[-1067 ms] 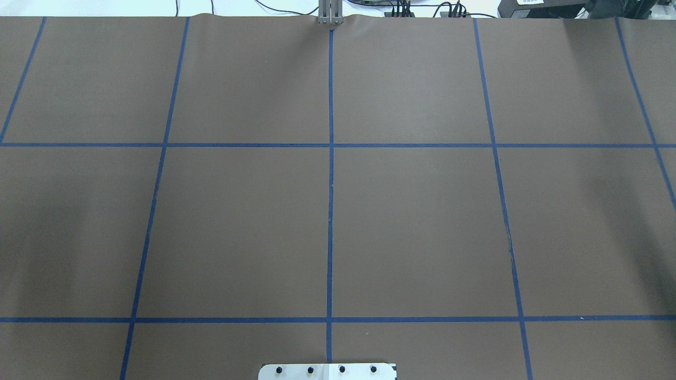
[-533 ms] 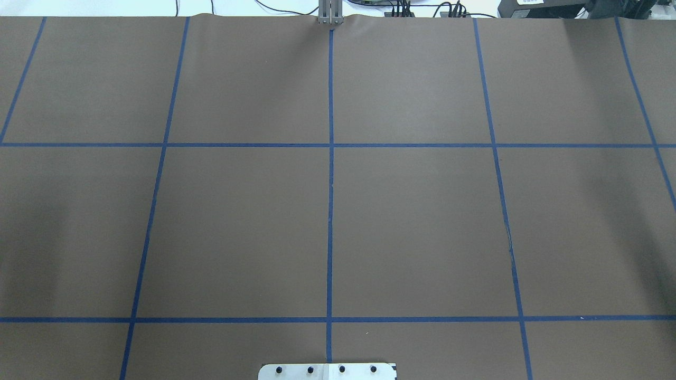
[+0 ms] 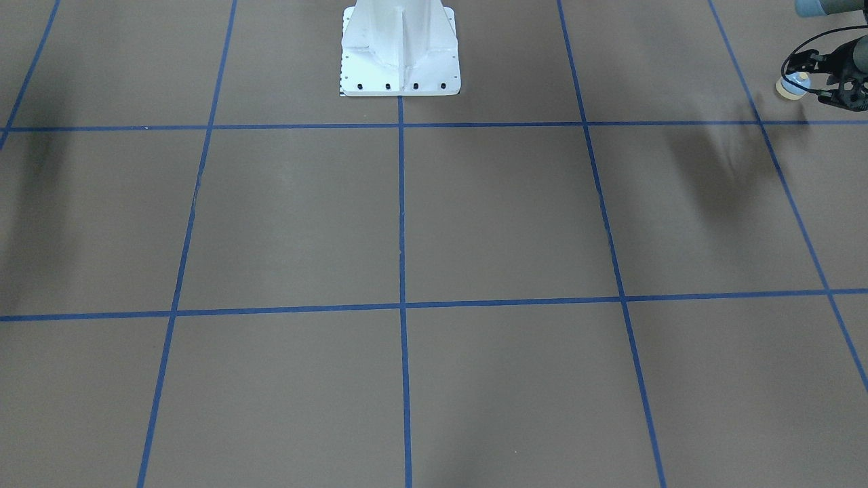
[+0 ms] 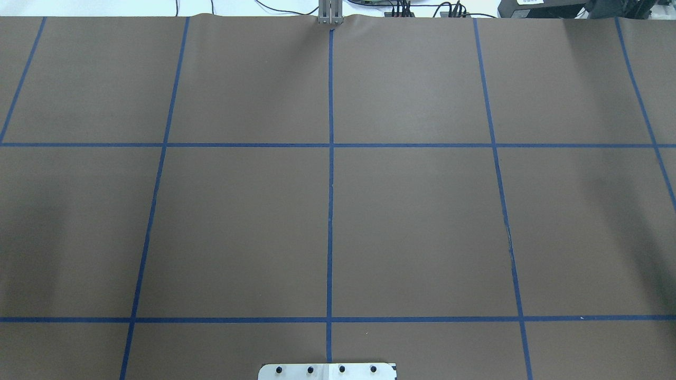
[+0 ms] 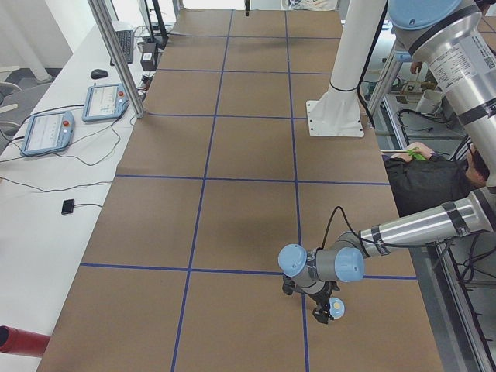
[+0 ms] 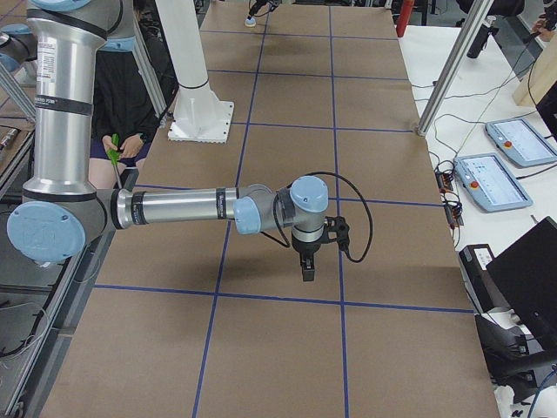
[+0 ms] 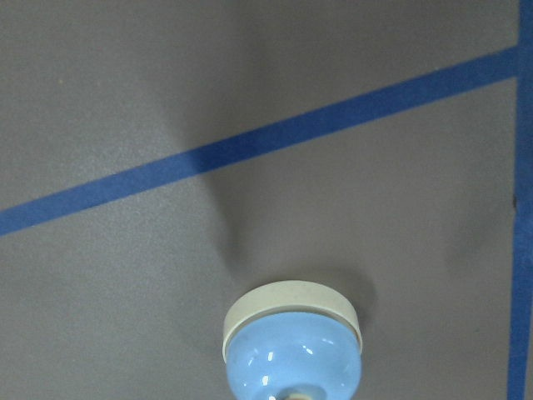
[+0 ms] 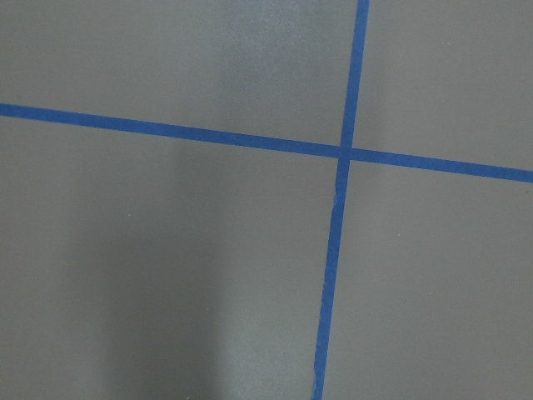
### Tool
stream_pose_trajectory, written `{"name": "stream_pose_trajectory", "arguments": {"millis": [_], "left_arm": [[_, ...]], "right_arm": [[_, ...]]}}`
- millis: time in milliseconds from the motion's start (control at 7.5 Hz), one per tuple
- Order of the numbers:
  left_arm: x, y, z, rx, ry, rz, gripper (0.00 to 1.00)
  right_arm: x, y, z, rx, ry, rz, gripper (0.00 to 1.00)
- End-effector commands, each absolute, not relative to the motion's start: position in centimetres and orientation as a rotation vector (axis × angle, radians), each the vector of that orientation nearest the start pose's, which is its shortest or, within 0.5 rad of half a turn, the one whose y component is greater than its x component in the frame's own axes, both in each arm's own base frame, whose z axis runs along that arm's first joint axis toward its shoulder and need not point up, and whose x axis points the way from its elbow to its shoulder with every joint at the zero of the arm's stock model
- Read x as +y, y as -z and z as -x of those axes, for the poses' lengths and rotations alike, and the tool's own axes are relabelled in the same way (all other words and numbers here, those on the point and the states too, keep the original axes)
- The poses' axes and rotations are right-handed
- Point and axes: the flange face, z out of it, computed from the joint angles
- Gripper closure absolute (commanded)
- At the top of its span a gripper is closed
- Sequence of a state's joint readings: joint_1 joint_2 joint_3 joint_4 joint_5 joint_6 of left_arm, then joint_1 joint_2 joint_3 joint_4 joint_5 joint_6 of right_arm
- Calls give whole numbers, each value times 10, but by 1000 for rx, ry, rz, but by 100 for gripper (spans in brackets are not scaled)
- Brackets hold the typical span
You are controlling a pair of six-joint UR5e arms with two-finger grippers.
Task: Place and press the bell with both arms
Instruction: 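Carry the held bell with the left gripper toward the table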
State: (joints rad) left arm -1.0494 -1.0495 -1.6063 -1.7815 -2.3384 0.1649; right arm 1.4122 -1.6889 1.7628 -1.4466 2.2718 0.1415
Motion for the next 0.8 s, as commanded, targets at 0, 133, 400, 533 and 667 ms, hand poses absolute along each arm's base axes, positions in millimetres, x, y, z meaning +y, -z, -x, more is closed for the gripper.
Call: {"name": "stream_pose_trajectory", "arguments": {"millis": [0, 133, 400, 533, 667], "left_arm": [[-224, -817, -67, 705, -583, 417, 0], [-223, -818, -70, 701, -594, 425, 0], [-218, -826, -71, 691, -601, 448, 0], [-215, -829, -72, 688, -604, 458, 0], [-215, -829, -72, 690, -606, 458, 0]], "right_arm": [[-459, -611, 4, -719, 85, -82, 0], [-459, -611, 3, -719, 83, -82, 0], [-459, -611, 3, -719, 83, -82, 0], [-459, -611, 4, -719, 84, -82, 0], [-459, -610, 4, -720, 85, -83, 0]]}}
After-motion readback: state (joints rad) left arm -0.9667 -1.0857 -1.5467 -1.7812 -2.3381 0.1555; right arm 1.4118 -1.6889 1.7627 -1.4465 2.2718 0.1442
